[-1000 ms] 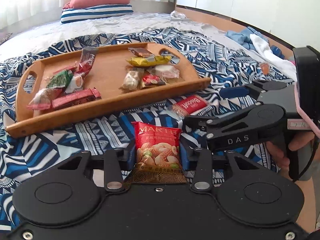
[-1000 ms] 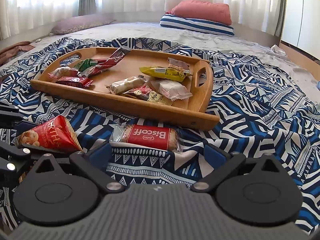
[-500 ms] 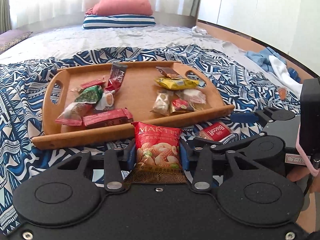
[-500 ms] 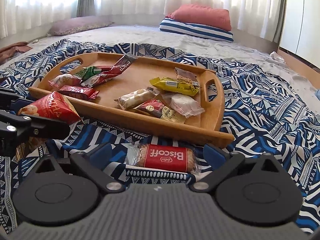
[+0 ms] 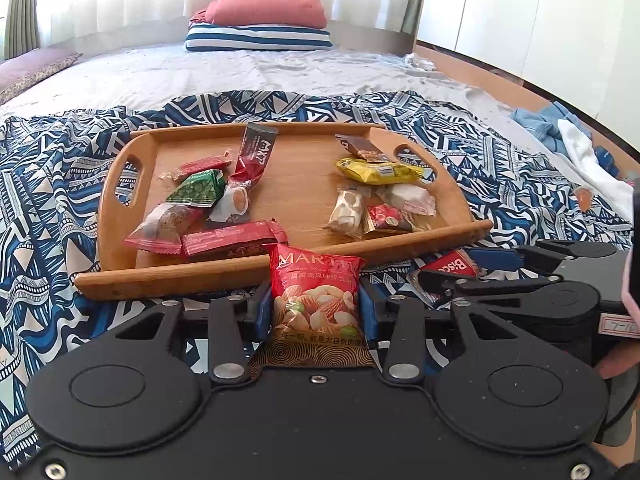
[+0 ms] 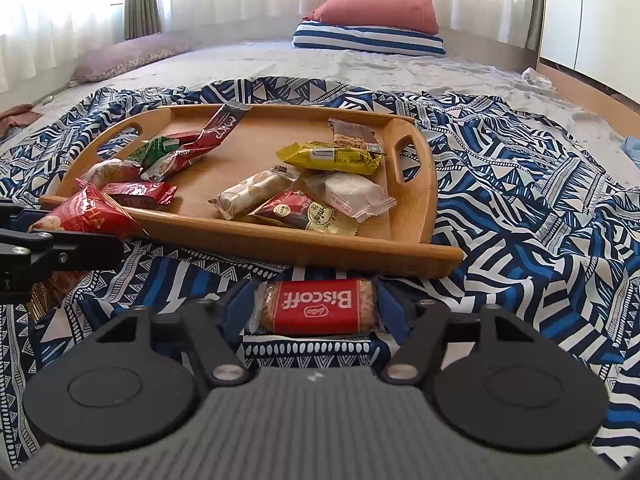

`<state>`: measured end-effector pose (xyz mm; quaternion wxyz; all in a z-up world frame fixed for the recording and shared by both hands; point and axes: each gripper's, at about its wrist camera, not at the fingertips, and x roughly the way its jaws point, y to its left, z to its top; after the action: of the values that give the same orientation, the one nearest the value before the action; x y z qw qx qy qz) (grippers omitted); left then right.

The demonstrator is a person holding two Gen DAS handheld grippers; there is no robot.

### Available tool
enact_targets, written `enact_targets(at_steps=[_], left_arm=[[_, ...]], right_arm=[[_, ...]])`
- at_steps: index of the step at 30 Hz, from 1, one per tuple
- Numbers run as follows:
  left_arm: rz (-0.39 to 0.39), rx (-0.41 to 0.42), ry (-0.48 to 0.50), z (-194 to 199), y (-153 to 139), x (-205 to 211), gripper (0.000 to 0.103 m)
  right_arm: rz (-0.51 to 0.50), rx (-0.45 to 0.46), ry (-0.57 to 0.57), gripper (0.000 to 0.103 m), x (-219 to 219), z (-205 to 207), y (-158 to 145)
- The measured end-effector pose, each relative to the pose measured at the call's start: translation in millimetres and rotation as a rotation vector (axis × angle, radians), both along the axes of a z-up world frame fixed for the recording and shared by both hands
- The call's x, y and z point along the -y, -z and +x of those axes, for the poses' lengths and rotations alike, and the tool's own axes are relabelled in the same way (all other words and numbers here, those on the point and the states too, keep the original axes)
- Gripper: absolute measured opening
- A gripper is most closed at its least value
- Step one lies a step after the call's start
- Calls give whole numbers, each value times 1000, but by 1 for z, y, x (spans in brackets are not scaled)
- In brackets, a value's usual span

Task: Organize snacks
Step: 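Carry the Martha bag and Biscoff packet over the tray with both tools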

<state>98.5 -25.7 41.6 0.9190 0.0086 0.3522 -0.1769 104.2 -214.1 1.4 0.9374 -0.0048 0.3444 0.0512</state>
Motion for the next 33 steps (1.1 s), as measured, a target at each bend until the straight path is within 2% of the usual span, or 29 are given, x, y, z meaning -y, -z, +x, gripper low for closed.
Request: enact_targets(at_steps=[1, 5, 6, 7, 13, 16, 17, 22, 25, 26, 27, 28, 30, 31, 32, 33], left_arm=[[0, -1, -4, 1, 0, 0, 40], [-3, -1, -17, 3, 0, -2, 40], [-3, 0, -19, 3, -1, -2, 40], [-4, 0, -20, 3, -1, -2, 40], [2, -3, -26, 4, 0, -3, 40], [1, -2, -28, 4, 0, -3, 40], [0, -2, -31, 5, 0, -3, 40], [-3, 7, -41, 7, -3, -3, 40], [-1, 13, -43, 10, -5, -4, 40], [-1, 15, -44, 10, -6, -4, 40], [-1, 17, -46, 11, -7, -4, 40], [-3, 18, -48, 11, -7, -4, 40], [-6, 19, -52, 11, -8, -5, 40], [-5, 19, -54, 11, -8, -6, 40], [-4, 20, -55, 11, -8, -6, 40], [-2, 20, -57, 11, -7, -6, 40]], right_arm=[[9, 0, -2, 61, 1, 0, -1], [19, -4, -1, 62, 1, 1, -4], [20, -3, -2, 64, 1, 0, -3], [18, 0, -1, 73, 1, -1, -3], [-1, -2, -26, 85, -8, -6, 8], [-49, 6, -37, 86, -16, -6, 10], [-52, 5, -37, 79, -17, -6, 10], [-21, 22, -6, 64, -14, -7, 3], [-3, 26, 16, 42, -10, -8, -4], [1, 24, 22, 31, -8, -7, -6], [7, 18, 22, 29, -6, -6, -8], [11, 11, 23, 32, -5, -5, -9], [20, 7, 6, 52, -3, -5, -10], [23, 3, 1, 69, -4, -5, -10], [24, 1, -5, 79, -5, -6, -9], [21, 1, -12, 80, -7, -6, -7]])
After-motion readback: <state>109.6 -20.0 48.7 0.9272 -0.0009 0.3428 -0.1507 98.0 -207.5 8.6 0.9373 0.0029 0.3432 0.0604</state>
